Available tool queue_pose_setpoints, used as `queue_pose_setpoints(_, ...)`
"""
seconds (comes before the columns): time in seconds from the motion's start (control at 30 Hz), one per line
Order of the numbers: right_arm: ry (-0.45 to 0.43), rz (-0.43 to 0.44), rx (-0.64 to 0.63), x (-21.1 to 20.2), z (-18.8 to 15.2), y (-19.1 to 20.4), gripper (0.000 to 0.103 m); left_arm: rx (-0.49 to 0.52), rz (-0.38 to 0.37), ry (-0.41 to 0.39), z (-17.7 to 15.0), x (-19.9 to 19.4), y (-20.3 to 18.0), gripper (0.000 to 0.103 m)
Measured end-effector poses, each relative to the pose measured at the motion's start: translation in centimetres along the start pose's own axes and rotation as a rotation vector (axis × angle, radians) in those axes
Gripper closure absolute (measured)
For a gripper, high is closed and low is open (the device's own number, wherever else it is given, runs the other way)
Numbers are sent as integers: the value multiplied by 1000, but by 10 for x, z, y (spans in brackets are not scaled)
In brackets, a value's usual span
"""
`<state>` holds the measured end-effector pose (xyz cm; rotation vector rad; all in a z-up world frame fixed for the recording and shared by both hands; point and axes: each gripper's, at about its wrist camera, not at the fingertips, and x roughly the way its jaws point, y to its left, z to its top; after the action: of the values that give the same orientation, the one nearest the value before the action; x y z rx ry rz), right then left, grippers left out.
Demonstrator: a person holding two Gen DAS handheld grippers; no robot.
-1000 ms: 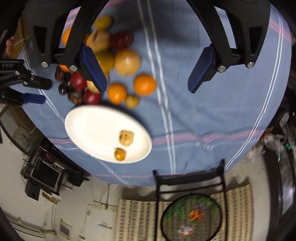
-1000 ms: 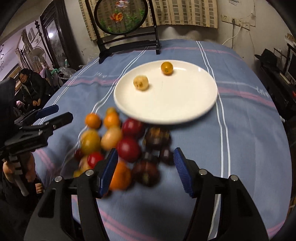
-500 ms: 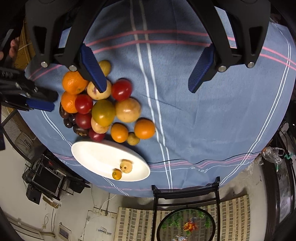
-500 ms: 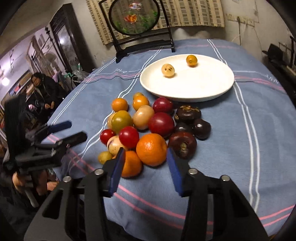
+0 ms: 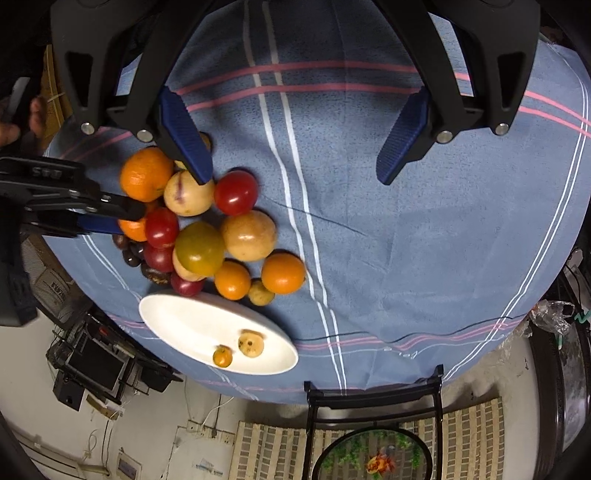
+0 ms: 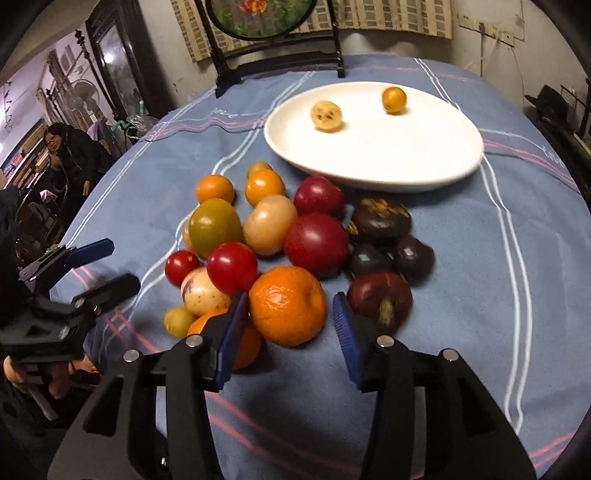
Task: Organize fruits
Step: 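Grasp the red tomato with the left tool while the right tool grasps a tangerine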
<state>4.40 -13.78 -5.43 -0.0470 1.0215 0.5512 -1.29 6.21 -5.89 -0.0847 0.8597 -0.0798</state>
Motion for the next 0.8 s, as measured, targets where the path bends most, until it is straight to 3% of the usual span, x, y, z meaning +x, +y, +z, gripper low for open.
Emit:
queue_pose_setpoints(0.2,14,-11,11,-4,-12,-11,56,-5,-23,6,0,3,0,11)
queue_pose_setpoints(0.33,7,3,27,6,-4,-13,48,15,-27,19,-2,5,-8,11)
queue_pose_setpoints(0.4,-13,26,21,9,0,-13,50,22,-30,14,-1,4,-10,11)
queue_pose_setpoints(0.43,-24,48,20,10,0,-13,58,26,-33,11,0,5,-12,11)
queue_pose_setpoints(0.67,-62,50,42,-17,-14,-12,58,27,-59,49,3,26,-12,11)
queue_pose_setpoints(0.8,-71,48,62,-30,-19,-19,58,-15,-85,71,6,38,-6,22)
